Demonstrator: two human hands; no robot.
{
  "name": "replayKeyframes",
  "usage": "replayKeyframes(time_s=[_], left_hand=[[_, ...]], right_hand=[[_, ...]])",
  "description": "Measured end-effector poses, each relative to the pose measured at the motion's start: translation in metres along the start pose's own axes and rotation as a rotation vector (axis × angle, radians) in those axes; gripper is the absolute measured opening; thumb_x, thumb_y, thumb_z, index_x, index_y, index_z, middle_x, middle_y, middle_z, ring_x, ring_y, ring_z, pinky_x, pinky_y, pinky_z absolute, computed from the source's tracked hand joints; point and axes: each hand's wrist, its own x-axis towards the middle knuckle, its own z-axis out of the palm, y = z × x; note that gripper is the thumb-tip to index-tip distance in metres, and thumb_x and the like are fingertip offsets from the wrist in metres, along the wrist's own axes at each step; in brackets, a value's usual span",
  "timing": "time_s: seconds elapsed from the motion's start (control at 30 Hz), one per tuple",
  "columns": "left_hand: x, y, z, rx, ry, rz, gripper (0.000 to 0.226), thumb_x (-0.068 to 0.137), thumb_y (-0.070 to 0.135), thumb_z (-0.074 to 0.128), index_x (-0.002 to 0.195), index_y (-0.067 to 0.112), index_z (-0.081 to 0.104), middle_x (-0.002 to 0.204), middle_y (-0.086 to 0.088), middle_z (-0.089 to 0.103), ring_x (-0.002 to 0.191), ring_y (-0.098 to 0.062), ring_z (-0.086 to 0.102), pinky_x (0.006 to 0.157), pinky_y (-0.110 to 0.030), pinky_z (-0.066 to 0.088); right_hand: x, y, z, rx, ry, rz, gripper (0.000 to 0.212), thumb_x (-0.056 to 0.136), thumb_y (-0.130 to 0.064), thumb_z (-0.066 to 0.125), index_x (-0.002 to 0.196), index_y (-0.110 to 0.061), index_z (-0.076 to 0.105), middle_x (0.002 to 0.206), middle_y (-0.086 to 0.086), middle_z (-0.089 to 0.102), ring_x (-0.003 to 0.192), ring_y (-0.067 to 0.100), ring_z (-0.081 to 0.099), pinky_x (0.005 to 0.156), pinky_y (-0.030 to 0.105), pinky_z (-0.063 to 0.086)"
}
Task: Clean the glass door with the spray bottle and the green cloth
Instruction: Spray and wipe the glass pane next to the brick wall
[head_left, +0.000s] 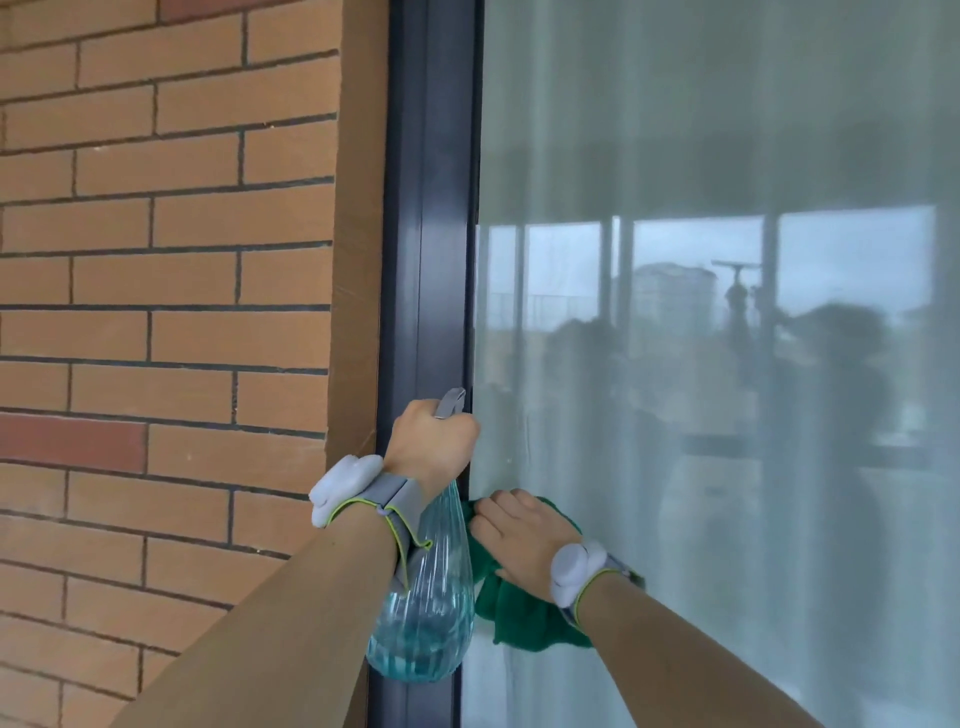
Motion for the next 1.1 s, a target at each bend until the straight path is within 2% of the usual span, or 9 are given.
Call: replayKeyframes(time_s=[0.1, 0.17, 0.3, 0.43, 0.6, 0.7, 0.8, 0.97, 1.1], left_hand=[[0.006, 0.003, -0.007, 0.013, 0.004, 0.029, 0.005, 0.067, 0.019, 0.051, 0.068, 0.018, 0.046, 0.072, -0.008, 0.059, 0.069, -0.024, 0.048, 0.065, -0.034, 0.039], [0.010, 0.006, -0.007, -0.004, 0.013, 0.043, 0.009, 0.062, 0.022, 0.050, 0.068, 0.017, 0.046, 0.070, -0.008, 0.057, 0.068, -0.023, 0.046, 0.063, -0.035, 0.038], [0.007, 0.012, -0.007, -0.021, 0.014, 0.066, 0.009, 0.065, 0.018, 0.051, 0.067, 0.015, 0.043, 0.067, -0.008, 0.050, 0.066, -0.022, 0.043, 0.062, -0.036, 0.035], [0.015, 0.013, -0.005, -0.052, 0.002, 0.071, 0.012, 0.066, 0.021, 0.050, 0.073, 0.011, 0.049, 0.072, -0.009, 0.054, 0.066, -0.023, 0.044, 0.062, -0.035, 0.036], [0.028, 0.021, -0.004, -0.070, 0.001, 0.087, 0.011, 0.064, 0.023, 0.051, 0.069, 0.013, 0.052, 0.076, -0.010, 0.060, 0.070, -0.023, 0.051, 0.065, -0.036, 0.040], [0.034, 0.028, -0.010, -0.053, 0.021, 0.109, 0.014, 0.063, 0.024, 0.051, 0.073, 0.014, 0.051, 0.076, -0.010, 0.058, 0.071, -0.021, 0.051, 0.066, -0.036, 0.040], [0.041, 0.034, -0.019, -0.041, 0.070, 0.120, 0.016, 0.061, 0.025, 0.053, 0.073, 0.013, 0.051, 0.076, -0.017, 0.062, 0.070, -0.021, 0.051, 0.065, -0.036, 0.040], [0.051, 0.042, -0.028, -0.041, 0.083, 0.157, 0.018, 0.061, 0.024, 0.053, 0.076, 0.015, 0.052, 0.075, -0.010, 0.060, 0.070, -0.020, 0.049, 0.064, -0.038, 0.039], [0.056, 0.041, -0.026, -0.038, 0.075, 0.145, 0.017, 0.061, 0.022, 0.053, 0.077, 0.017, 0.049, 0.074, -0.008, 0.057, 0.070, -0.020, 0.047, 0.064, -0.039, 0.037]], right_hand=[[0.011, 0.016, -0.004, -0.049, 0.045, 0.016, 0.043, 0.061, -0.032, 0.074, 0.098, -0.014, 0.063, 0.099, 0.003, 0.062, 0.082, 0.022, 0.056, 0.077, 0.032, 0.035], [0.021, 0.029, -0.011, -0.052, 0.055, 0.075, 0.047, 0.058, -0.031, 0.079, 0.099, -0.013, 0.067, 0.100, 0.005, 0.063, 0.083, 0.024, 0.057, 0.077, 0.033, 0.035], [0.046, 0.059, -0.034, -0.025, 0.080, 0.171, 0.052, 0.053, -0.024, 0.083, 0.098, -0.008, 0.062, 0.098, 0.009, 0.059, 0.084, 0.027, 0.046, 0.074, 0.035, 0.031], [0.065, 0.107, -0.067, -0.046, 0.071, 0.355, 0.041, 0.067, -0.018, 0.077, 0.101, -0.005, 0.058, 0.101, 0.013, 0.056, 0.086, 0.032, 0.052, 0.075, 0.039, 0.038], [0.068, 0.131, -0.082, -0.040, 0.191, 0.596, 0.045, 0.071, -0.020, 0.075, 0.109, -0.003, 0.056, 0.104, 0.014, 0.054, 0.089, 0.031, 0.049, 0.075, 0.039, 0.039], [0.071, 0.110, -0.074, -0.013, 0.186, 0.588, 0.038, 0.068, -0.017, 0.075, 0.100, -0.006, 0.058, 0.097, 0.012, 0.055, 0.083, 0.030, 0.050, 0.071, 0.036, 0.036], [0.078, 0.089, -0.059, 0.037, 0.123, 0.454, 0.036, 0.065, -0.015, 0.075, 0.097, -0.007, 0.058, 0.096, 0.011, 0.055, 0.082, 0.031, 0.051, 0.071, 0.038, 0.040], [0.096, 0.106, -0.067, -0.025, 0.112, 0.331, 0.036, 0.065, -0.016, 0.074, 0.096, -0.007, 0.057, 0.095, 0.011, 0.056, 0.082, 0.031, 0.052, 0.071, 0.039, 0.042], [0.091, 0.132, -0.080, -0.014, 0.163, 0.522, 0.035, 0.074, -0.015, 0.070, 0.105, -0.006, 0.055, 0.103, 0.014, 0.054, 0.088, 0.032, 0.050, 0.074, 0.039, 0.040]])
